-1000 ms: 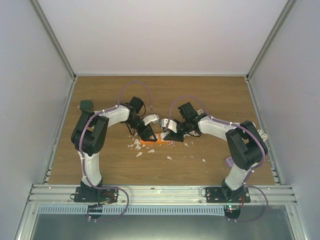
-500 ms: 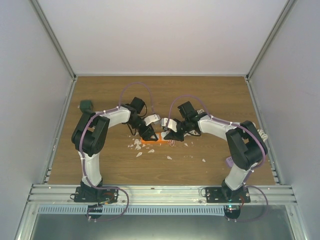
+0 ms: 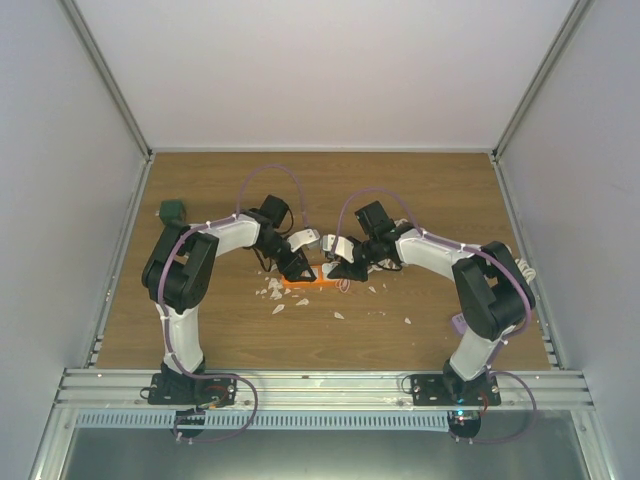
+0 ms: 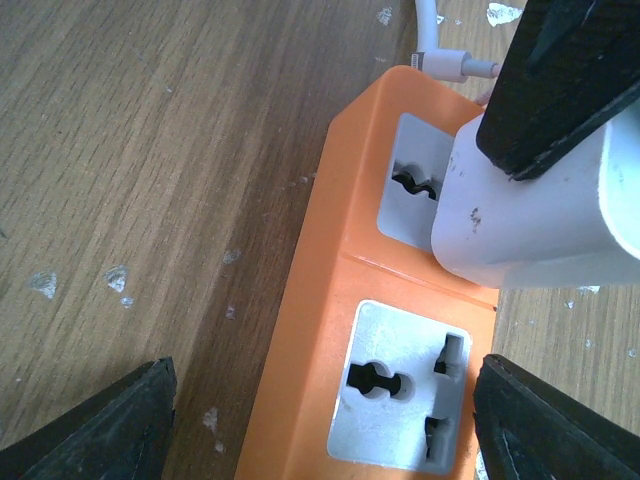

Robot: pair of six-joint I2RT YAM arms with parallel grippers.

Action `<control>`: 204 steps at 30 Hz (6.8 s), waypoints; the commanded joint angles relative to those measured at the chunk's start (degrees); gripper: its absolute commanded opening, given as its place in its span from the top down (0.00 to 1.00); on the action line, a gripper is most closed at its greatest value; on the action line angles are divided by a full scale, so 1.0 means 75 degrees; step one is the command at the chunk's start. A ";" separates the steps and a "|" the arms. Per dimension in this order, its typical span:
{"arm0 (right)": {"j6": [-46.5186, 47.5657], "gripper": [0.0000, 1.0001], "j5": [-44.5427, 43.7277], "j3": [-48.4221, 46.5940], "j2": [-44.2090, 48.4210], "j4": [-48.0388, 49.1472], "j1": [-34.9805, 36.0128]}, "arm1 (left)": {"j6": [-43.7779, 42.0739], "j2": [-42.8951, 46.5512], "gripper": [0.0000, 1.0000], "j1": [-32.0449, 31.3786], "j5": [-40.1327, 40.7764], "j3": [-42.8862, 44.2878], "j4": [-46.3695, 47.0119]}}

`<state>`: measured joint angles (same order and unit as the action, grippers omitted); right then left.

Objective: Pull the plug off the socket

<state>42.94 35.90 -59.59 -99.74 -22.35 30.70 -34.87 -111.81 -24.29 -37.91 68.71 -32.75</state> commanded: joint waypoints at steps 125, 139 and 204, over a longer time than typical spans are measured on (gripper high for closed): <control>-0.9377 0.33 0.2447 -0.0914 0.1859 0.5302 -0.1604 | -0.0045 0.3803 0.65 -0.1496 0.3708 0.0946 0.3765; -0.7329 0.00 0.2354 -0.1121 0.2210 0.3756 -0.2256 | 0.0342 0.3669 0.66 -0.0025 0.2994 0.0848 0.2775; 0.2182 0.19 -0.1833 -0.0546 0.0619 -0.2645 -0.1677 | 0.0939 -0.0594 0.19 0.4470 0.3225 0.1991 -0.0156</control>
<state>57.69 25.26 -64.27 -93.38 -43.55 16.32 -27.59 -119.00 9.06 -12.47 83.46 -33.10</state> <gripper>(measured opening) 0.812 0.781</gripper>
